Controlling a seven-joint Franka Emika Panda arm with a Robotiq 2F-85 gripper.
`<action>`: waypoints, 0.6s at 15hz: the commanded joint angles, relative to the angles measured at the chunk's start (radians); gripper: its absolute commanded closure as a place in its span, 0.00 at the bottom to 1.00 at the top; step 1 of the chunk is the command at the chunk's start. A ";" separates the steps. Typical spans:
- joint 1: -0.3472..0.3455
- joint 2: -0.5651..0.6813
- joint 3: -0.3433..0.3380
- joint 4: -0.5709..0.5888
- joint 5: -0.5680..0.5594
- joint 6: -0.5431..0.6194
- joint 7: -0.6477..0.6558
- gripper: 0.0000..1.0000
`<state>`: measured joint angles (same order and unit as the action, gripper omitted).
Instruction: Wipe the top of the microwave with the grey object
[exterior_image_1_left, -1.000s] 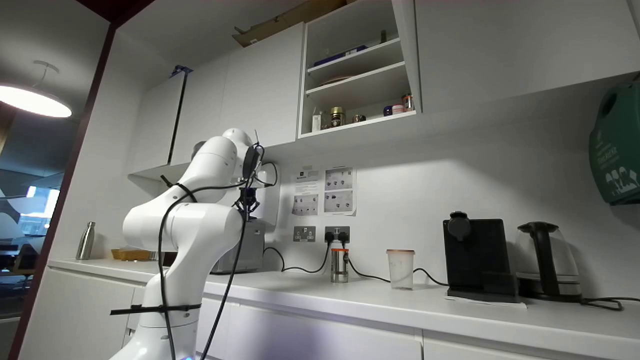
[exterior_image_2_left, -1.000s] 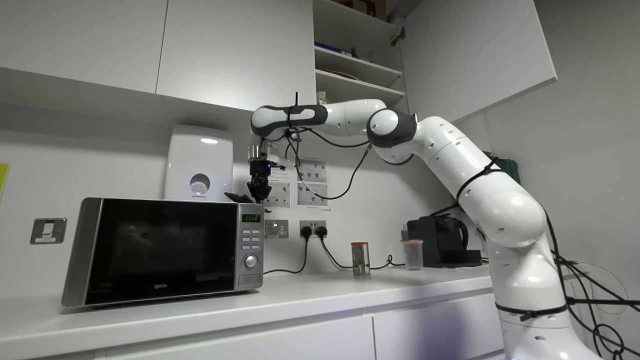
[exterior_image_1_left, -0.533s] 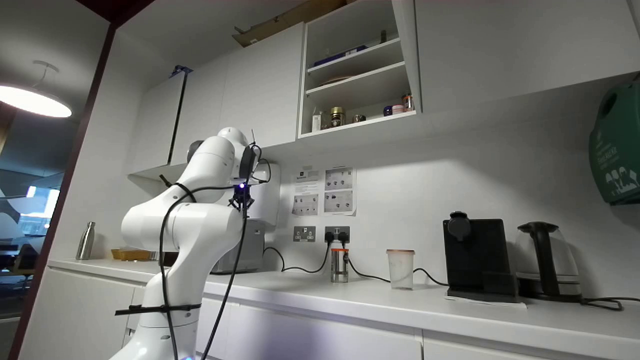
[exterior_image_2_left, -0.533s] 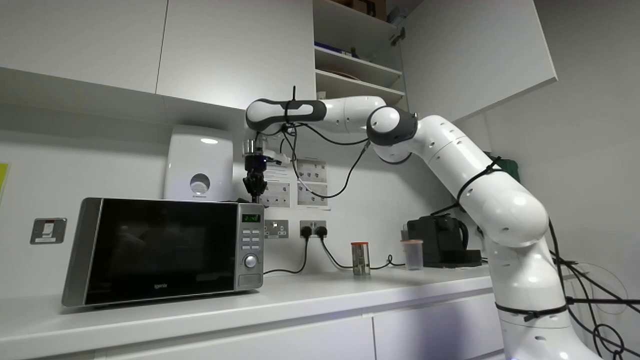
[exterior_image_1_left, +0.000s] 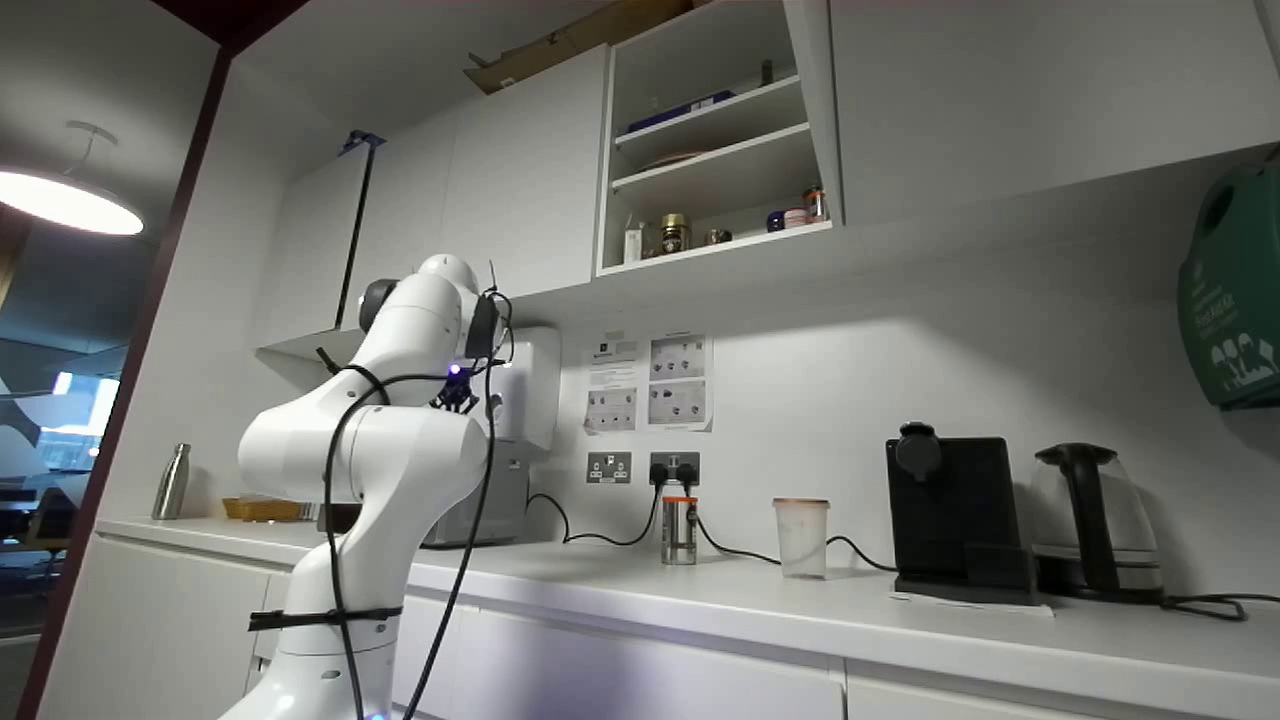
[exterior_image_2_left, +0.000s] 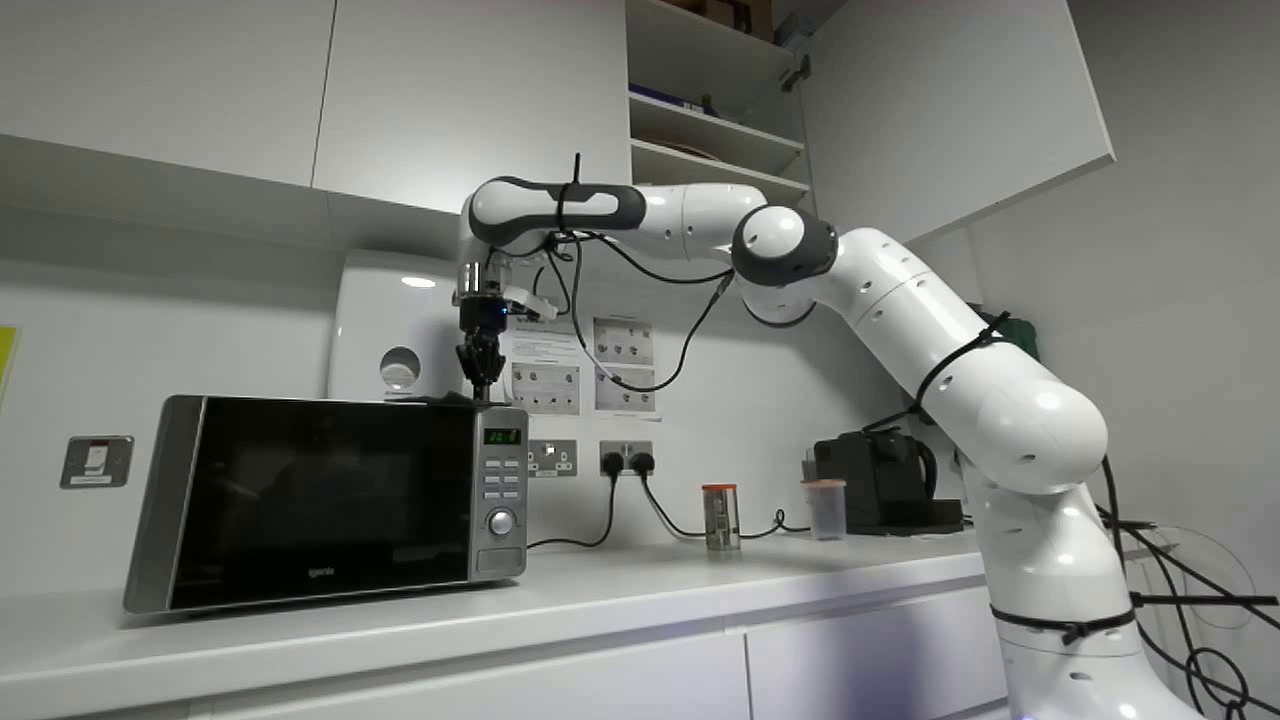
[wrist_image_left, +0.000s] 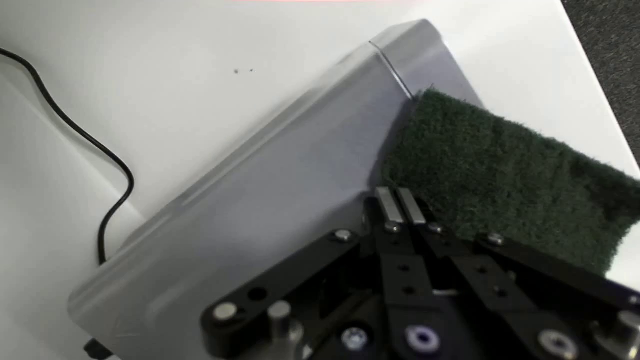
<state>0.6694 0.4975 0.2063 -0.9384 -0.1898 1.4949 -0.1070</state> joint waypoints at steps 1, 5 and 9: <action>0.035 0.082 0.020 0.081 0.010 -0.016 -0.023 0.99; 0.041 0.129 0.010 0.151 0.004 -0.032 -0.032 0.99; 0.027 0.163 -0.010 0.214 0.004 -0.046 -0.032 0.99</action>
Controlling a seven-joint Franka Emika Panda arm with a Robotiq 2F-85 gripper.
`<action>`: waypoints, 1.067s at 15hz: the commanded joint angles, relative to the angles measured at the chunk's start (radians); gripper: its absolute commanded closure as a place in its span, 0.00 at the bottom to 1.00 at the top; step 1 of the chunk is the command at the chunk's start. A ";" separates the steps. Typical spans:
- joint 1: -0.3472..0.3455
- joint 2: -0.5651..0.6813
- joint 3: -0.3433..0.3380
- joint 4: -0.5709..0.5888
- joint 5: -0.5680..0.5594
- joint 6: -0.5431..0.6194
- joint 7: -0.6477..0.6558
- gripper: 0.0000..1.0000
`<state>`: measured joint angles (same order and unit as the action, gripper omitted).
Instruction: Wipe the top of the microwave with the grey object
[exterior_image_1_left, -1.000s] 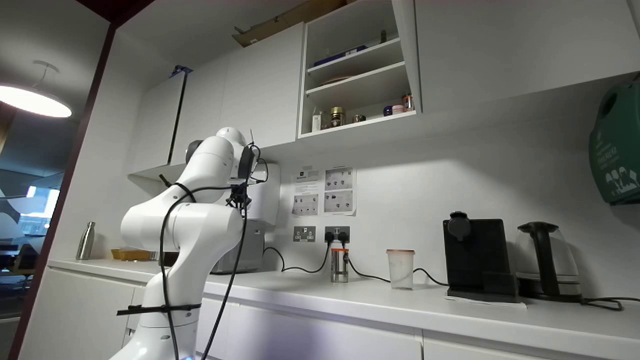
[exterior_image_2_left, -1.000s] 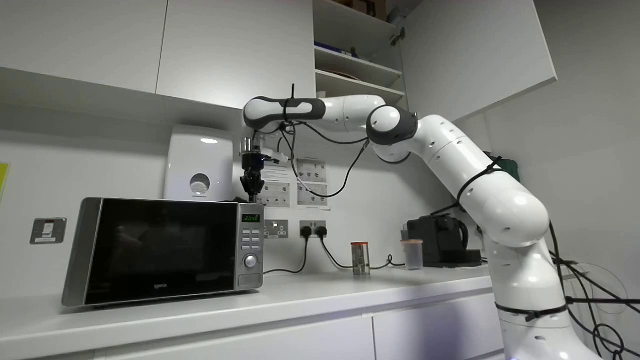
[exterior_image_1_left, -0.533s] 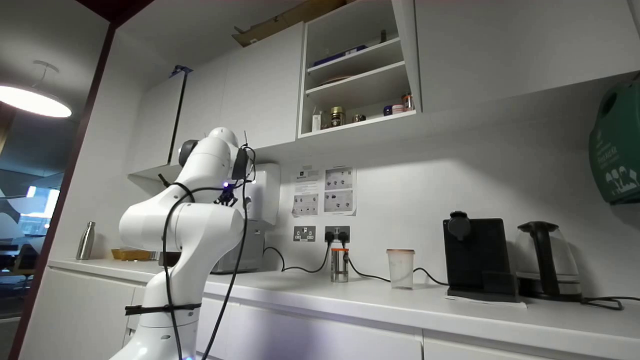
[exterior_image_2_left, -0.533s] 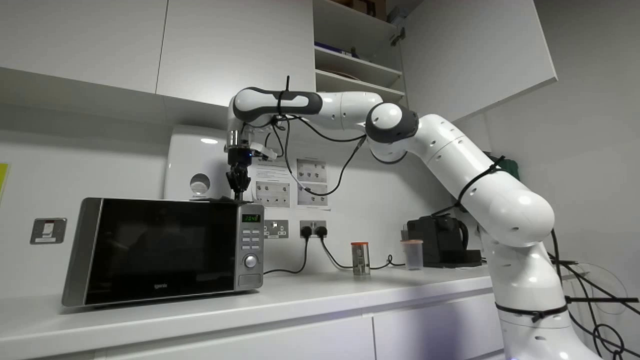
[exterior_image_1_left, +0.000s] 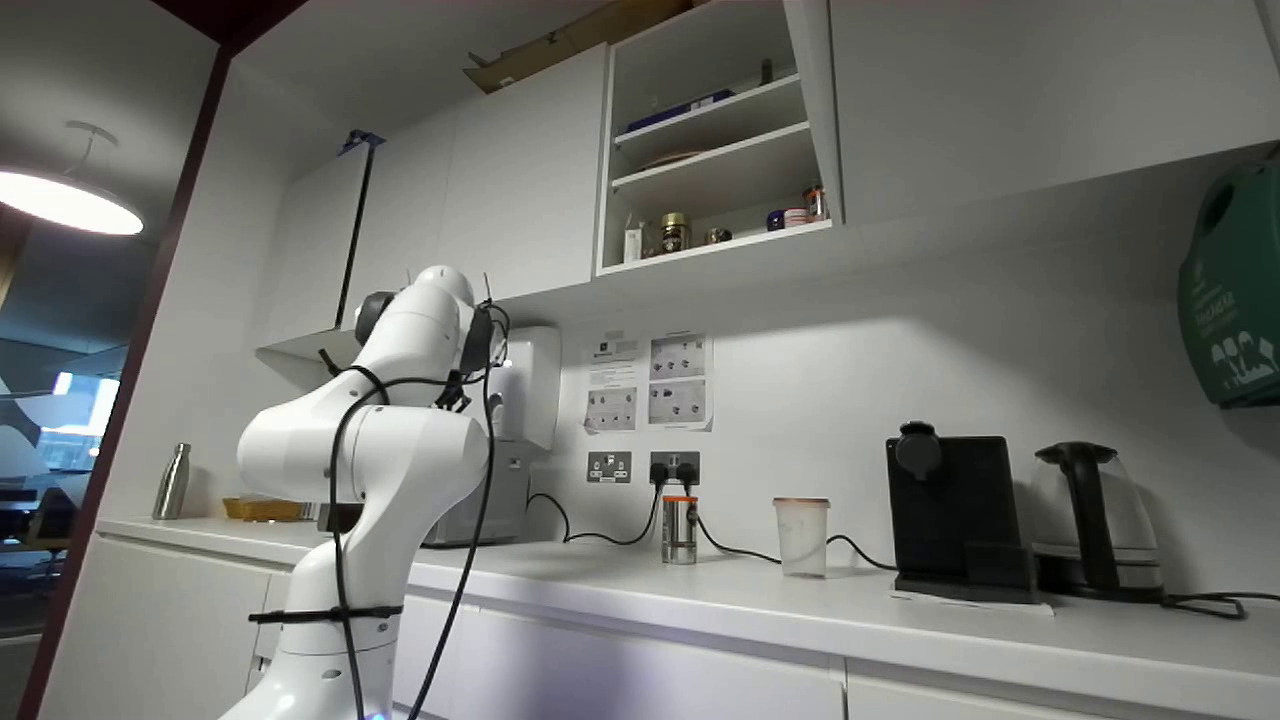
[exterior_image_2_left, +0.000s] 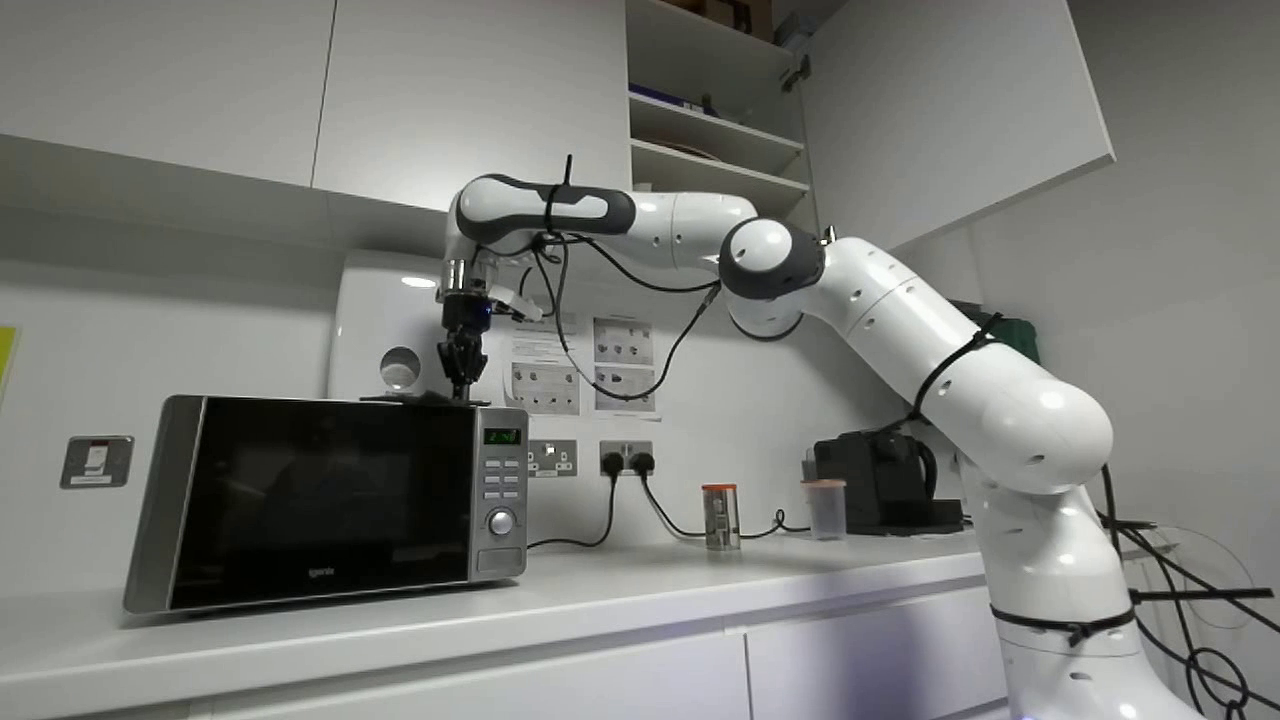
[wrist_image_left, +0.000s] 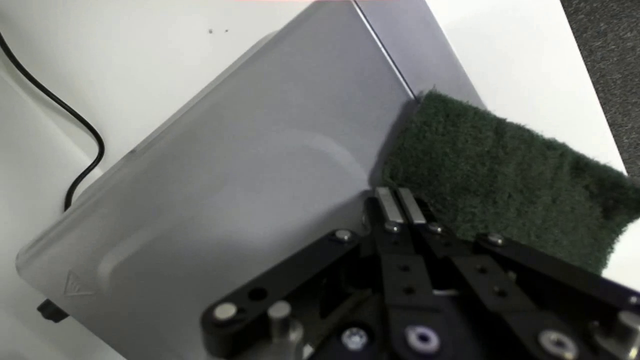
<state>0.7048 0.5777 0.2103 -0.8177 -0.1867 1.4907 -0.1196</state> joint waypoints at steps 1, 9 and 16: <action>-0.013 0.094 -0.021 0.111 0.001 -0.044 -0.018 0.99; -0.047 0.193 -0.072 0.237 -0.001 -0.069 -0.003 0.99; -0.075 0.250 -0.109 0.356 0.004 -0.117 0.000 0.99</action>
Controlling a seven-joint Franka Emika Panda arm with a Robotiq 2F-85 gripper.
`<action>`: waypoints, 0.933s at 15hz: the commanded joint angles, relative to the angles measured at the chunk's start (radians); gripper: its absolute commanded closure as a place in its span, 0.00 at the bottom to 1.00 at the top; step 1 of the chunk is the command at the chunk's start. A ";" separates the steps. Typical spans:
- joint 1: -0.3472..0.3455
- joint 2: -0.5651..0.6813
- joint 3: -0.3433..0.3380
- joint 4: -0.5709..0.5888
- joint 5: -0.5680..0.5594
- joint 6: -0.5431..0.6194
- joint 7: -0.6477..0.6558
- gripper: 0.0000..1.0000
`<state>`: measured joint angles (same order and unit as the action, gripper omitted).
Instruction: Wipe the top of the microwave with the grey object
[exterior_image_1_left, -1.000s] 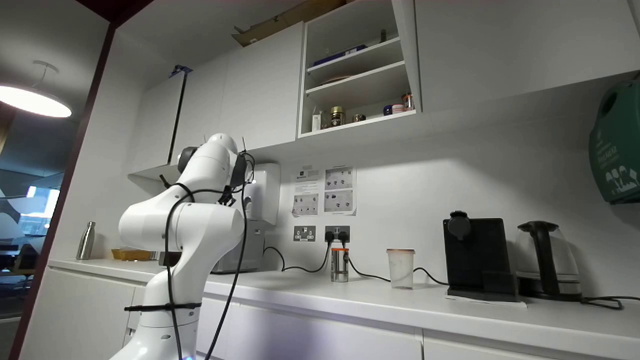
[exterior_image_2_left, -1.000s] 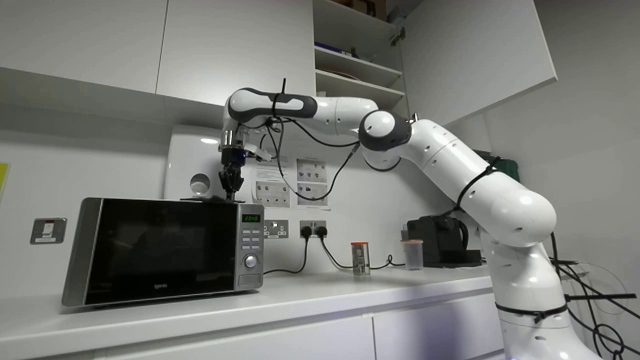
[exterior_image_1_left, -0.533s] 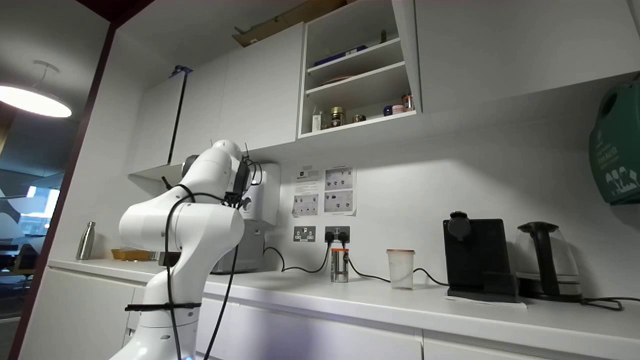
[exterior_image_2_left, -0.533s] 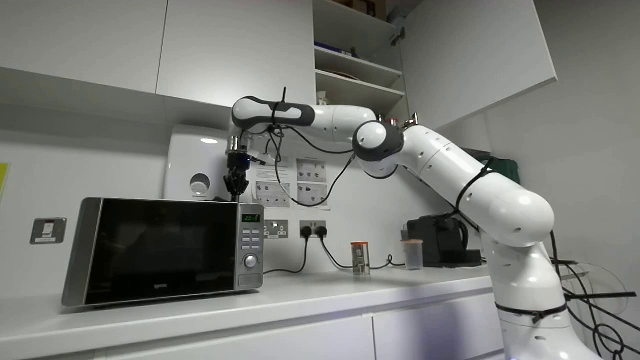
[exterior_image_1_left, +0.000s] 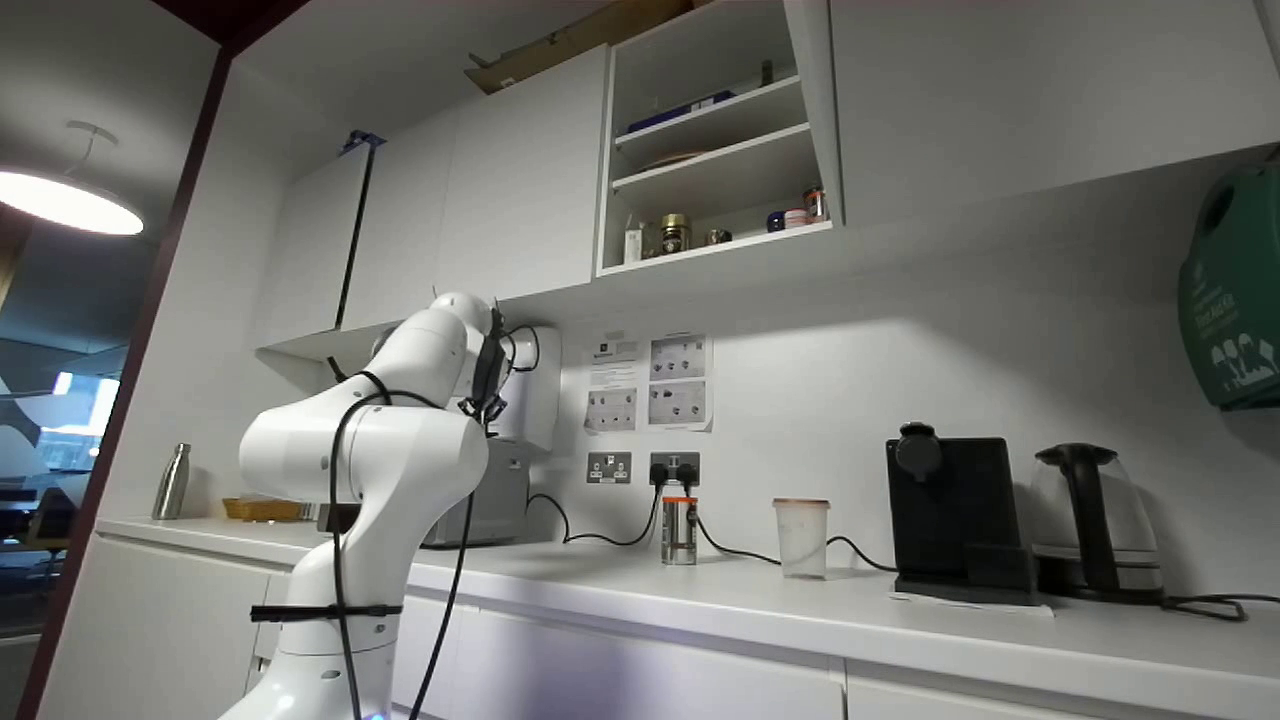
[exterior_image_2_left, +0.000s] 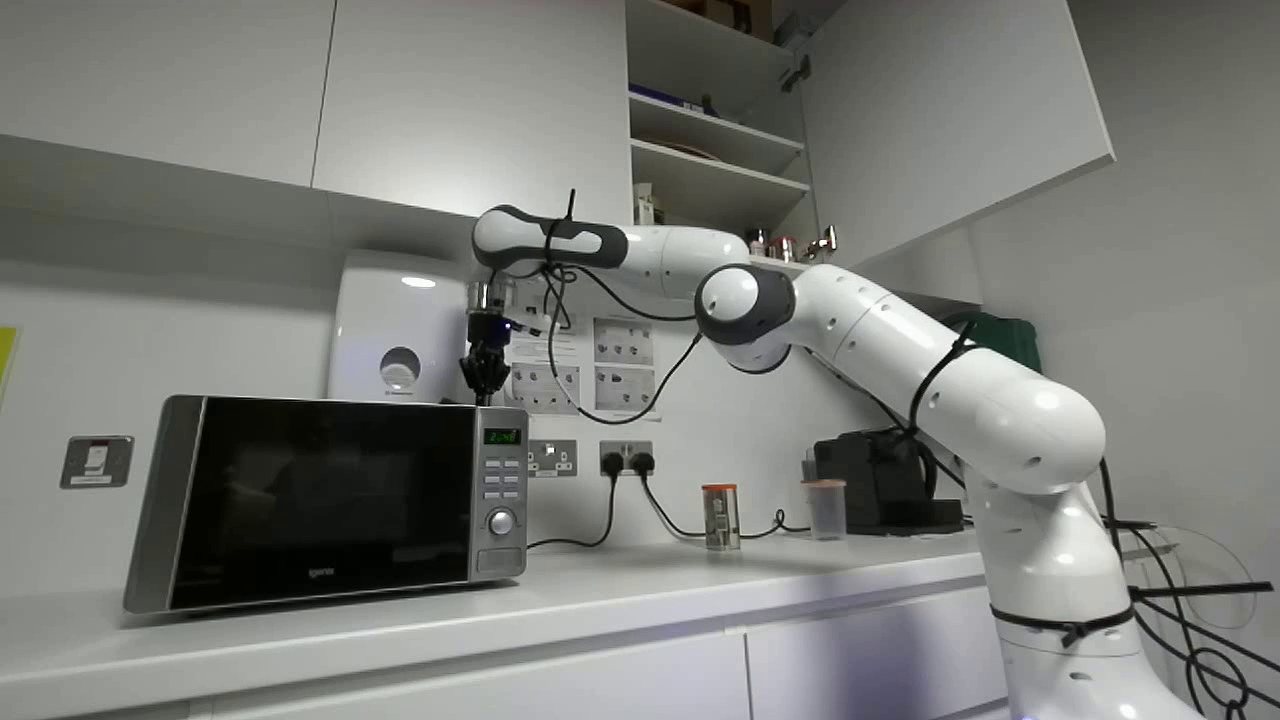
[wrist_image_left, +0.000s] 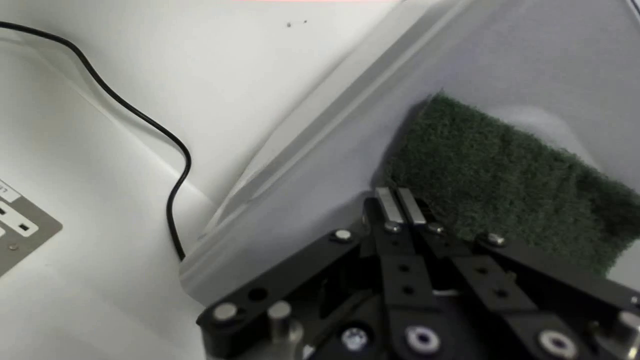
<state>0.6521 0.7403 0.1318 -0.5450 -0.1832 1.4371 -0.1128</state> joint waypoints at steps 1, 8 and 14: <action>-0.031 0.089 -0.035 0.100 0.005 -0.076 -0.008 0.99; -0.062 0.091 -0.045 0.158 0.010 -0.172 -0.022 0.99; -0.060 0.079 -0.040 0.196 0.022 -0.264 -0.035 0.99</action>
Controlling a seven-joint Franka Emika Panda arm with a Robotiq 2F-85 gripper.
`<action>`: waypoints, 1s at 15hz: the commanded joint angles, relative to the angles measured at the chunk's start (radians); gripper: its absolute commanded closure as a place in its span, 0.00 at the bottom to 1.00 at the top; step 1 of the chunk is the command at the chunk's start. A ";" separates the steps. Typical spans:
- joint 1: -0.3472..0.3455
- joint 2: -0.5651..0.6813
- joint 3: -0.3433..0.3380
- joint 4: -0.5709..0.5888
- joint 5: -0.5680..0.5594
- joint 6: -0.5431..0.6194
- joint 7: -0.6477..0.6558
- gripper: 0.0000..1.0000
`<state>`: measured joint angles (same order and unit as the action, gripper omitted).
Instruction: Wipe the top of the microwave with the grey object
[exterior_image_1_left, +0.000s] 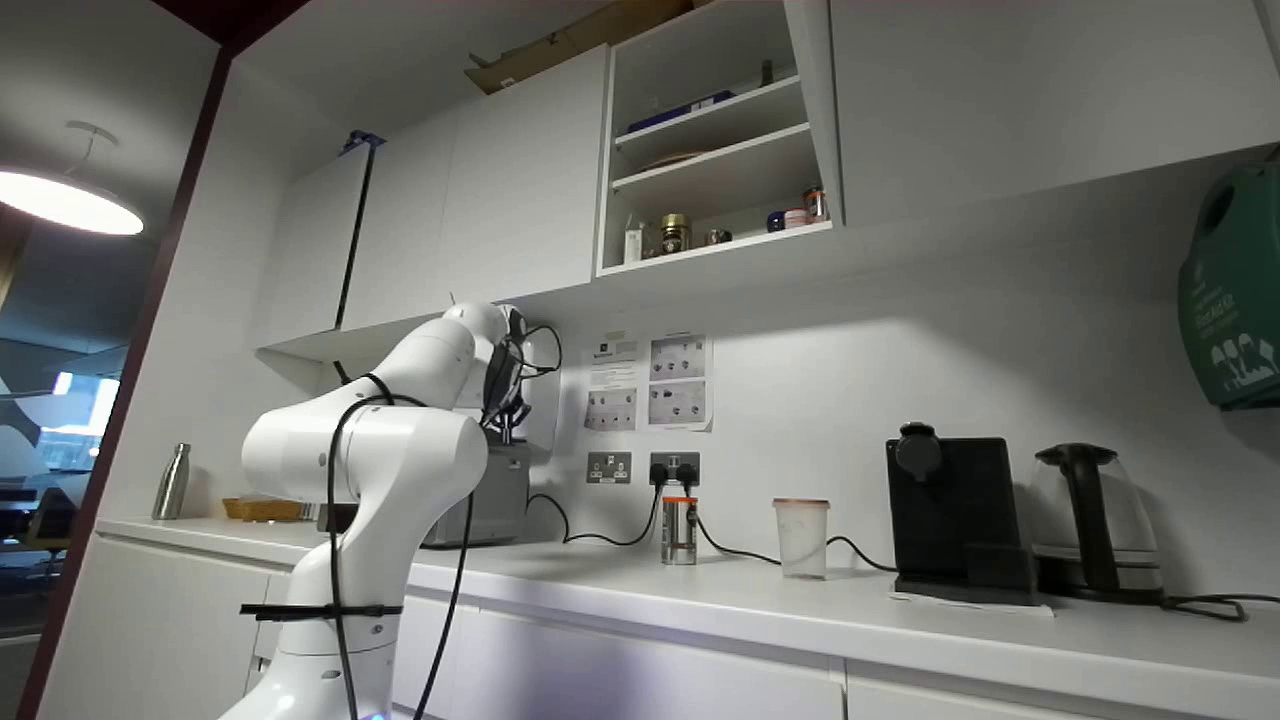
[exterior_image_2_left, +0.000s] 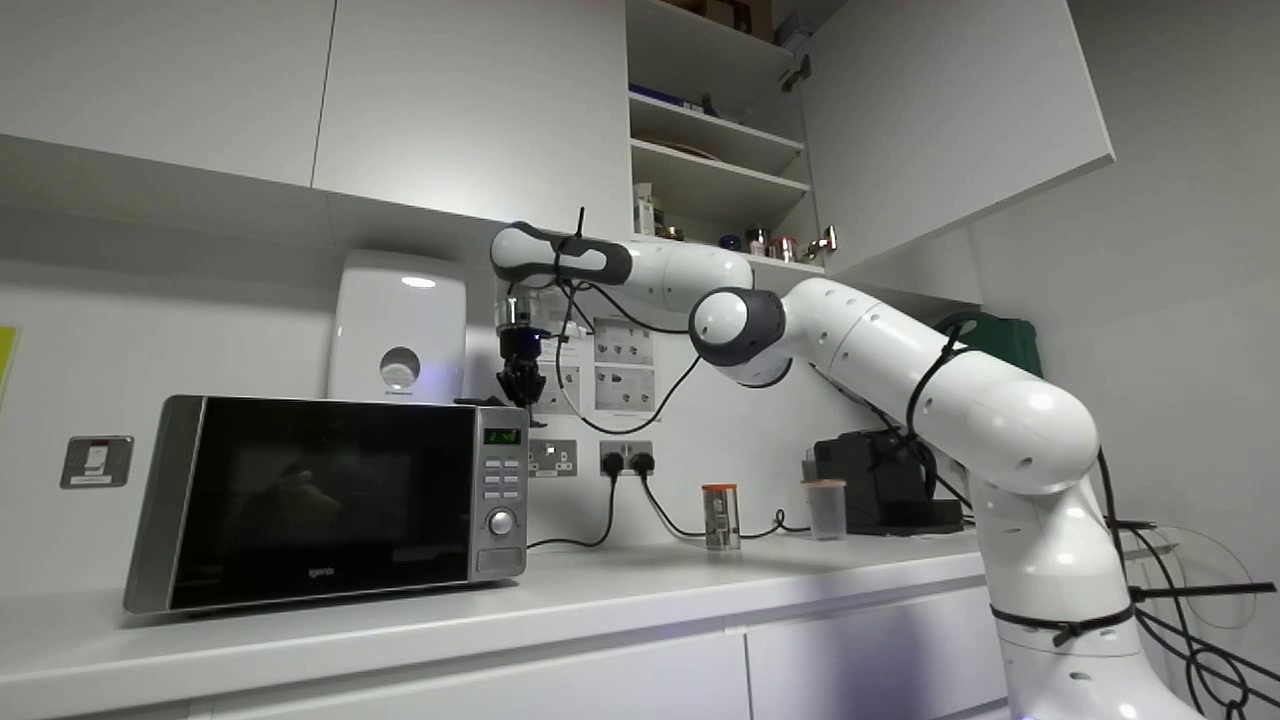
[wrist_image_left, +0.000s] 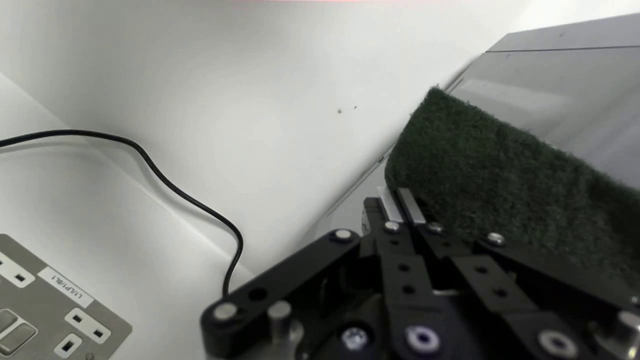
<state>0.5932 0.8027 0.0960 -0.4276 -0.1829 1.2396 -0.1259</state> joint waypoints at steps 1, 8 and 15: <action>0.000 0.013 -0.006 0.088 0.022 -0.078 -0.021 0.99; 0.012 -0.055 -0.004 0.033 0.038 -0.070 -0.020 0.99; -0.072 -0.089 -0.013 0.035 0.064 -0.087 0.074 0.99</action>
<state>0.5739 0.7504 0.0897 -0.3679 -0.1670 1.1802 -0.1060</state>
